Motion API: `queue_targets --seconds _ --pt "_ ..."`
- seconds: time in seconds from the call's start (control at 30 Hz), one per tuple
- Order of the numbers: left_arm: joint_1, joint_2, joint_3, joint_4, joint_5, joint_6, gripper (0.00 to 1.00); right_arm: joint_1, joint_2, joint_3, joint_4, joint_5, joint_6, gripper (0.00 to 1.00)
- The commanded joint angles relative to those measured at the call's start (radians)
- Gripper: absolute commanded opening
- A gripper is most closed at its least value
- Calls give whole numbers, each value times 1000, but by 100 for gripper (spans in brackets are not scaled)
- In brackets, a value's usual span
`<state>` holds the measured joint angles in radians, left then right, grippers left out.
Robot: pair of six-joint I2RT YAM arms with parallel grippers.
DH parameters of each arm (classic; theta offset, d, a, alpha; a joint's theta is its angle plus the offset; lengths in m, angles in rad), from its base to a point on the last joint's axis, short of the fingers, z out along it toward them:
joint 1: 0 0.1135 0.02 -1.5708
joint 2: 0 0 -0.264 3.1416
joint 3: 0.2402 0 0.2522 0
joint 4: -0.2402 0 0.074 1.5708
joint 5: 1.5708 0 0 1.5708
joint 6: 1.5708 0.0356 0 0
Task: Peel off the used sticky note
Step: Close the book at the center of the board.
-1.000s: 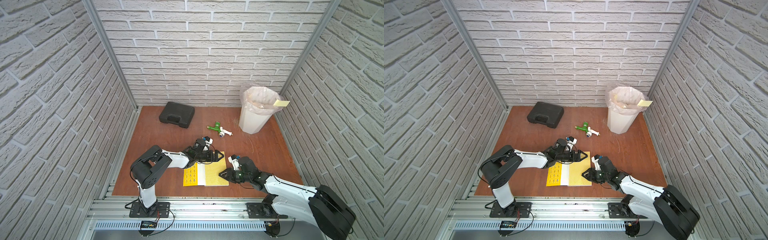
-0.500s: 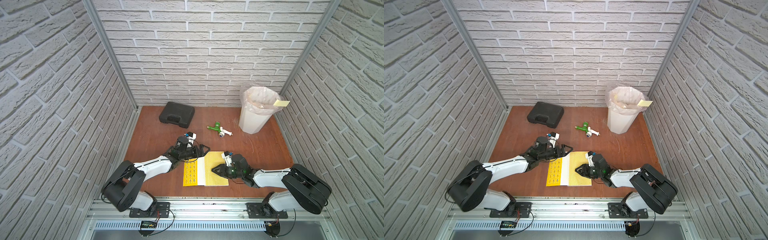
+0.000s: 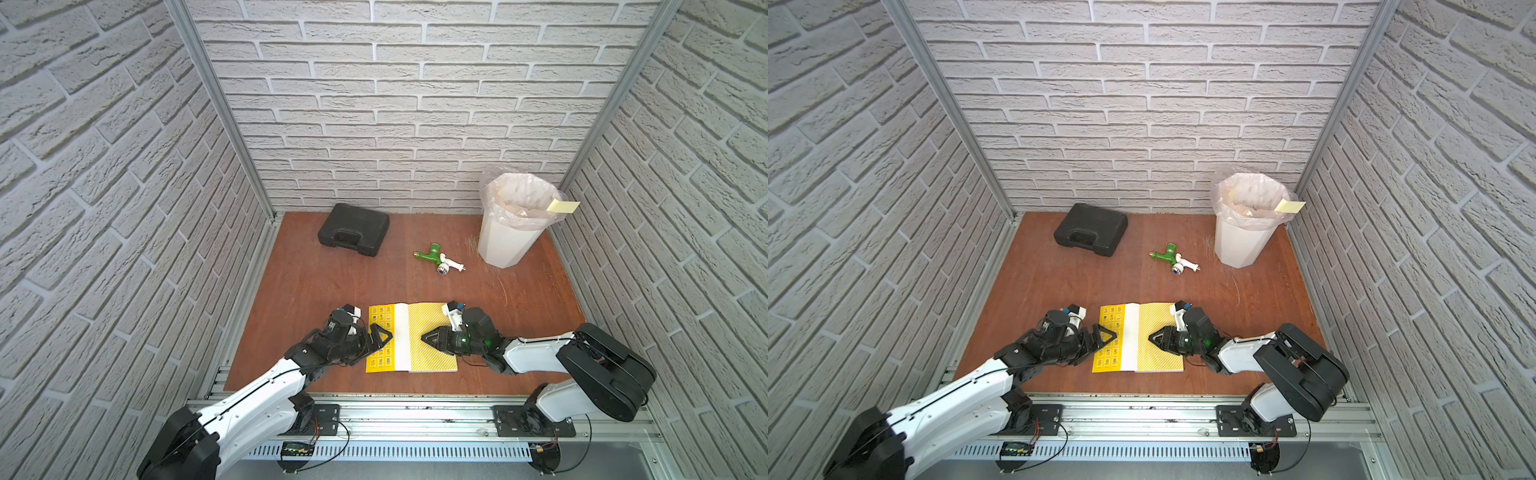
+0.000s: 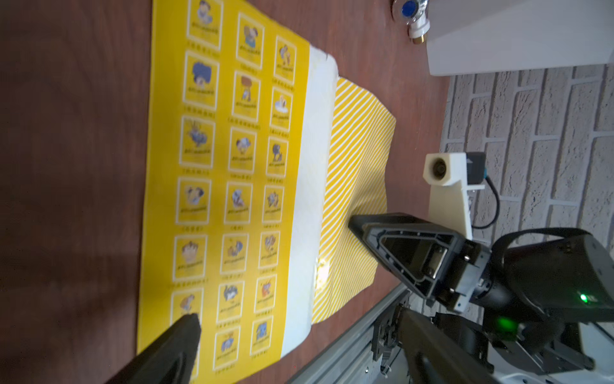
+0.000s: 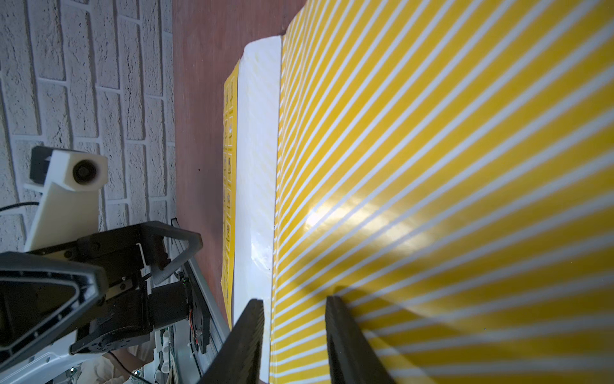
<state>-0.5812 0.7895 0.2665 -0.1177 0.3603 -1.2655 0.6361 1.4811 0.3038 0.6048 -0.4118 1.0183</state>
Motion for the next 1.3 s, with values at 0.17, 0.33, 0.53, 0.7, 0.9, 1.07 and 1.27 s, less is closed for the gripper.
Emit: queue_targets --seconds 0.17,0.33,0.53,0.7,0.9,1.07,1.27 --pt "-167 -130 -54 -72 -81 -284 98 5 63 0 -23 29 12 38" --pt "-255 13 -52 4 -80 -353 98 5 88 0 1 16 17 39" --pt "-310 183 2 82 -95 -367 98 5 114 0 42 8 33 39" --pt "-314 155 -22 68 -183 -376 98 5 116 -13 62 10 42 39" --pt "-310 58 -75 51 -296 -374 98 5 125 -21 78 14 49 39" --pt "-305 3 -117 103 -379 -317 98 4 144 -32 116 14 68 39" --pt "-304 -55 -136 168 -439 -218 98 5 157 -44 138 14 79 39"
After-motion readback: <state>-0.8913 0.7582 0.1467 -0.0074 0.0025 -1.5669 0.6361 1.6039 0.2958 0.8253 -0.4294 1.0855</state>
